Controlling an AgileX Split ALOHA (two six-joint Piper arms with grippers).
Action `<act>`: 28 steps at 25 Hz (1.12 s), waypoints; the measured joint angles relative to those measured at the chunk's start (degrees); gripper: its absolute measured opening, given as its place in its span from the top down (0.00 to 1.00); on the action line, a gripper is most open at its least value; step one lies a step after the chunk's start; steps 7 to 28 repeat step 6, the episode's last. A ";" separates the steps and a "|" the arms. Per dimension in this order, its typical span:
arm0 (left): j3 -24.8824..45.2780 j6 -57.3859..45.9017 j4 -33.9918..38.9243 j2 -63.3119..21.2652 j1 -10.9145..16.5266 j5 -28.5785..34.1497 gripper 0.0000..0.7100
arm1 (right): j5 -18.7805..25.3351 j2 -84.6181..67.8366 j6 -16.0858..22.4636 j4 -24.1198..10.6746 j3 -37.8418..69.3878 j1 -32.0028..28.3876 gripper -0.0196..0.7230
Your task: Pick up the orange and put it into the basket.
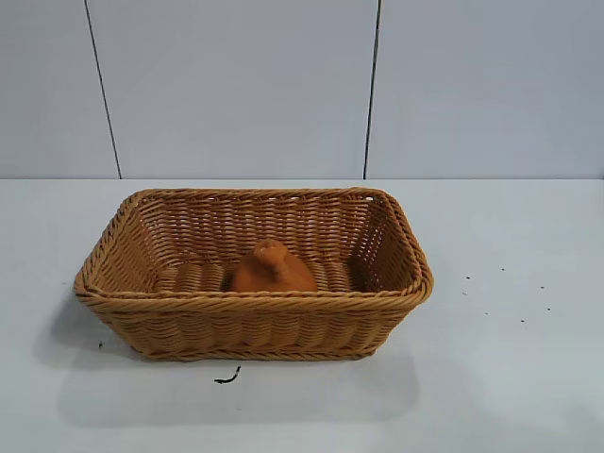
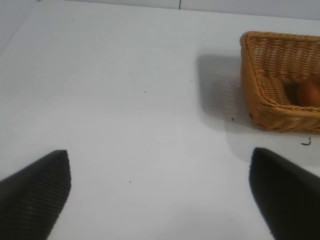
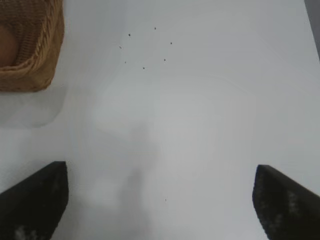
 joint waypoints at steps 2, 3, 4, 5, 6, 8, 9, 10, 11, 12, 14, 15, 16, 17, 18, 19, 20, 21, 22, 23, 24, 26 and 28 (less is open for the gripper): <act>0.00 0.00 0.00 0.00 0.00 0.00 0.02 | 0.00 -0.77 0.00 0.00 0.00 0.00 0.04; 0.00 0.00 0.00 0.00 0.00 0.00 0.02 | 0.00 -0.77 0.00 0.00 0.00 0.00 0.04; 0.00 0.00 0.00 0.00 0.00 0.00 0.02 | 0.00 -0.77 0.00 0.00 0.00 0.00 0.04; 0.00 0.00 0.00 0.00 0.00 0.00 0.02 | 0.00 -0.77 0.00 0.00 0.00 0.00 0.04; 0.00 0.00 0.00 0.00 0.00 0.00 0.02 | 0.06 -0.77 0.00 0.00 0.00 0.00 0.04; 0.00 0.00 0.00 0.00 0.00 0.00 0.02 | 0.06 -0.77 0.00 0.00 0.00 0.00 0.04; 0.00 0.00 0.00 0.00 0.00 0.00 0.02 | 0.06 -0.77 0.00 0.00 0.00 0.00 0.04; 0.00 0.00 0.00 0.00 0.00 0.00 0.02 | 0.06 -0.77 0.00 0.00 0.00 0.00 0.04; 0.00 0.00 0.00 0.00 0.00 0.00 0.02 | 0.06 -0.77 0.00 0.00 0.00 0.00 0.04; 0.00 0.00 0.00 0.00 0.00 0.00 0.02 | 0.06 -0.77 0.00 0.00 0.00 0.00 0.04; 0.00 0.00 0.00 0.00 0.00 0.00 0.02 | 0.06 -0.77 0.00 0.00 0.00 0.00 0.04; 0.00 0.00 0.00 0.00 0.00 0.00 0.02 | 0.06 -0.77 0.00 0.00 0.00 0.00 0.04; 0.00 0.00 0.00 0.00 0.00 0.00 0.02 | 0.06 -0.77 0.00 0.00 0.00 0.00 0.04; 0.00 0.00 0.00 0.00 0.00 0.00 0.02 | 0.06 -0.77 0.00 0.00 0.00 0.00 0.04; 0.00 0.00 0.00 0.00 0.00 0.00 0.02 | 0.06 -0.77 0.00 0.00 0.00 0.00 0.04; 0.00 0.00 0.00 0.00 0.00 0.00 0.02 | 0.06 -0.77 0.00 0.00 0.00 0.00 0.04; 0.00 0.00 0.00 0.00 0.00 0.00 0.02 | 0.06 -0.77 0.00 0.00 0.00 0.00 0.04; 0.00 0.00 0.00 0.00 0.00 0.00 0.02 | 0.06 -0.77 0.00 0.00 0.00 0.00 0.04; 0.00 0.00 0.00 0.00 0.00 0.00 0.02 | 0.06 -0.77 0.00 0.00 0.00 0.00 0.04; 0.00 0.00 0.00 0.00 0.00 0.00 0.02 | 0.06 -0.77 0.00 0.00 0.00 0.00 0.04; 0.00 0.00 0.00 0.00 0.00 0.00 0.02 | 0.06 -0.77 0.00 0.00 0.00 0.00 0.04; 0.00 0.00 0.00 0.00 0.00 0.00 0.02 | 0.06 -0.77 0.00 0.00 0.00 0.00 0.04; 0.00 0.00 0.00 0.00 0.00 0.00 0.02 | 0.06 -0.77 0.00 0.00 0.00 0.00 0.04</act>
